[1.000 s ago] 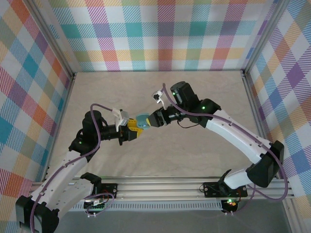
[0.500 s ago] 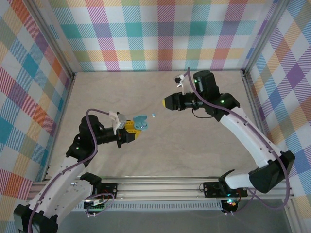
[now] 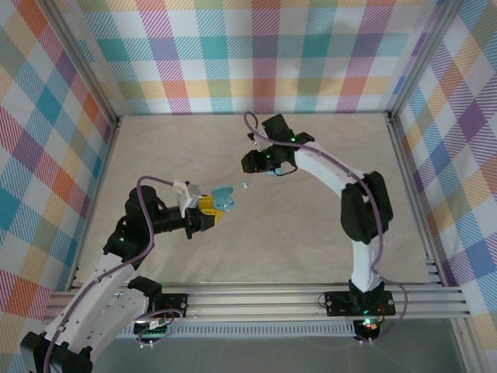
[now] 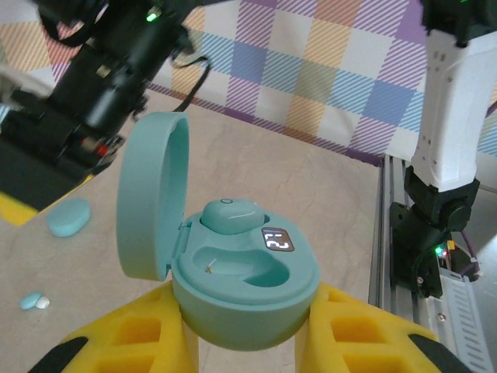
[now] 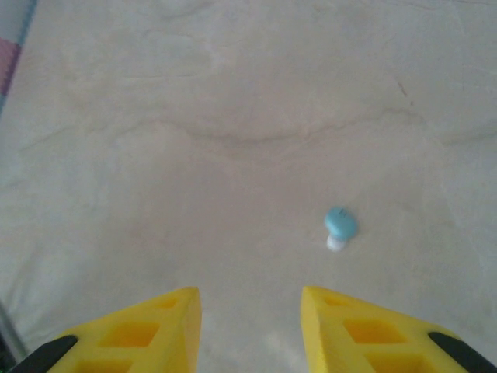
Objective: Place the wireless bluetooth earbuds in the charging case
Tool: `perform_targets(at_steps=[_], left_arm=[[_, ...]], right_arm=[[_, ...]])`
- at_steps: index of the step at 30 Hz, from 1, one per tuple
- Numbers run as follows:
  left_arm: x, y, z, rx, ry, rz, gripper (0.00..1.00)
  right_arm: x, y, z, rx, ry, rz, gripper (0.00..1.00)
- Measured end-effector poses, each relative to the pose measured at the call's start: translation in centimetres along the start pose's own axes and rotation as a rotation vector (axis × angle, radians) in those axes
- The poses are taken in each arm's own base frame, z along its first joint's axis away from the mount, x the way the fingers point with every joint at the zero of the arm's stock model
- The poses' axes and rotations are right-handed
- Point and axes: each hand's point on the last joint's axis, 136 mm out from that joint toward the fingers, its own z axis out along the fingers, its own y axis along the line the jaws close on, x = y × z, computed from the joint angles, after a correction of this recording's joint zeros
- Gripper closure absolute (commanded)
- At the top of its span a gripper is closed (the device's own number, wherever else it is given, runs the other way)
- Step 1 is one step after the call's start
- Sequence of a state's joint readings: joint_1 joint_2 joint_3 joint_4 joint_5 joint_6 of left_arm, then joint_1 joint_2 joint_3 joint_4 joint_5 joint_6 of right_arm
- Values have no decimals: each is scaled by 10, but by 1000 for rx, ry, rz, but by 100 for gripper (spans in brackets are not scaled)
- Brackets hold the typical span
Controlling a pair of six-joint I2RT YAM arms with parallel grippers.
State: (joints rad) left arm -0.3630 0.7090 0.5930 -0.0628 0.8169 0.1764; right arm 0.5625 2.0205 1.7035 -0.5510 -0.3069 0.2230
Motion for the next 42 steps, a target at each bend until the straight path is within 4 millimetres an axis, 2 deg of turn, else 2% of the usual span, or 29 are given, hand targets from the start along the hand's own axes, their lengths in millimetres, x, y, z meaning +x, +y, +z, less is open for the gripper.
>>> perform_targets(at_steps=[5, 9, 14, 29, 33, 42], left_arm=[[2, -1, -1, -3, 6, -6, 85], [4, 0, -2, -10, 13, -13, 85], [6, 1, -2, -16, 20, -17, 85], [6, 1, -2, -17, 23, -2, 86], [6, 1, -2, -17, 23, 0, 86], [7, -2, -5, -18, 27, -5, 86]], right_arm=[[-4, -23, 42, 64, 35, 0, 57], [5, -35, 71, 117, 83, -31, 56], [16, -42, 91, 151, 127, -51, 56], [28, -43, 99, 150, 181, -85, 61], [39, -45, 103, 145, 205, -78, 62], [48, -41, 98, 118, 207, -70, 65]])
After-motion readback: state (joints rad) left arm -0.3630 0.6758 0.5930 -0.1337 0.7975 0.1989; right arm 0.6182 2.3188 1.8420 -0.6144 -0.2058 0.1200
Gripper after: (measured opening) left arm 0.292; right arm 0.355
